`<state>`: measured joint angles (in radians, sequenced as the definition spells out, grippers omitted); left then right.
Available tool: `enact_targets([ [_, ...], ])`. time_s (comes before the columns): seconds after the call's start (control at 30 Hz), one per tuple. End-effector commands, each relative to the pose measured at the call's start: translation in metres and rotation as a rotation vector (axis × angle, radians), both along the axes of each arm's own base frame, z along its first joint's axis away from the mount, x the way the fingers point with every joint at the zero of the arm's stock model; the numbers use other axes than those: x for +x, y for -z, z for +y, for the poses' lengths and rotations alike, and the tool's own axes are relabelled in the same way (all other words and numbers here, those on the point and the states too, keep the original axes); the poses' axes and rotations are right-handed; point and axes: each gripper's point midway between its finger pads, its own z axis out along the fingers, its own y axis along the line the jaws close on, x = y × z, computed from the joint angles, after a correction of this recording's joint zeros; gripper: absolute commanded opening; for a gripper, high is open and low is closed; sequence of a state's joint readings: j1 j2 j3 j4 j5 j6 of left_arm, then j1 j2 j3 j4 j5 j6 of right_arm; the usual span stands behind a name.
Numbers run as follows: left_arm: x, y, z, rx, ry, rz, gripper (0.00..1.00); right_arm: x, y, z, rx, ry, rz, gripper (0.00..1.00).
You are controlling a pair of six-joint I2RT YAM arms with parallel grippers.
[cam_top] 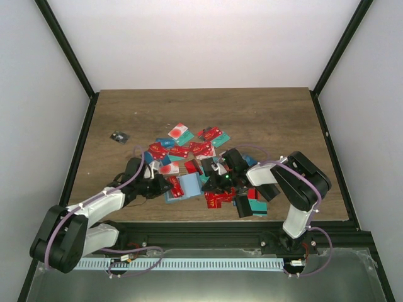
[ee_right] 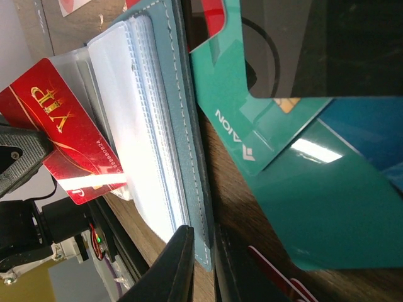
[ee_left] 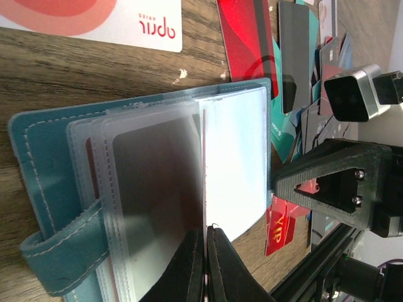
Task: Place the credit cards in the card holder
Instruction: Insert the credit card into the card holder.
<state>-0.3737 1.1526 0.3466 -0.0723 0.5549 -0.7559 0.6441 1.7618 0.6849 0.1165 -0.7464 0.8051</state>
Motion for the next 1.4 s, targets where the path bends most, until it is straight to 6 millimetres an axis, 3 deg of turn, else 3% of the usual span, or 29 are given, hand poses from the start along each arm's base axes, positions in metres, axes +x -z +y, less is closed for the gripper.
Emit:
enact_targets([
  [0.0,0.004,-0.005,-0.005,-0.037,0.013,-0.029,0.04,-0.011,0.017,-0.005,-0.051,-0.002,0.048,0.12],
  [1.03,0.008,0.007,-0.017,-0.09,0.043,0.008,0.04,-0.01,0.022,-0.002,-0.056,-0.004,0.068,0.12],
  [1.37,-0.004,0.022,-0.012,-0.06,0.048,0.08,0.04,-0.01,0.023,0.001,-0.061,-0.008,0.071,0.12],
])
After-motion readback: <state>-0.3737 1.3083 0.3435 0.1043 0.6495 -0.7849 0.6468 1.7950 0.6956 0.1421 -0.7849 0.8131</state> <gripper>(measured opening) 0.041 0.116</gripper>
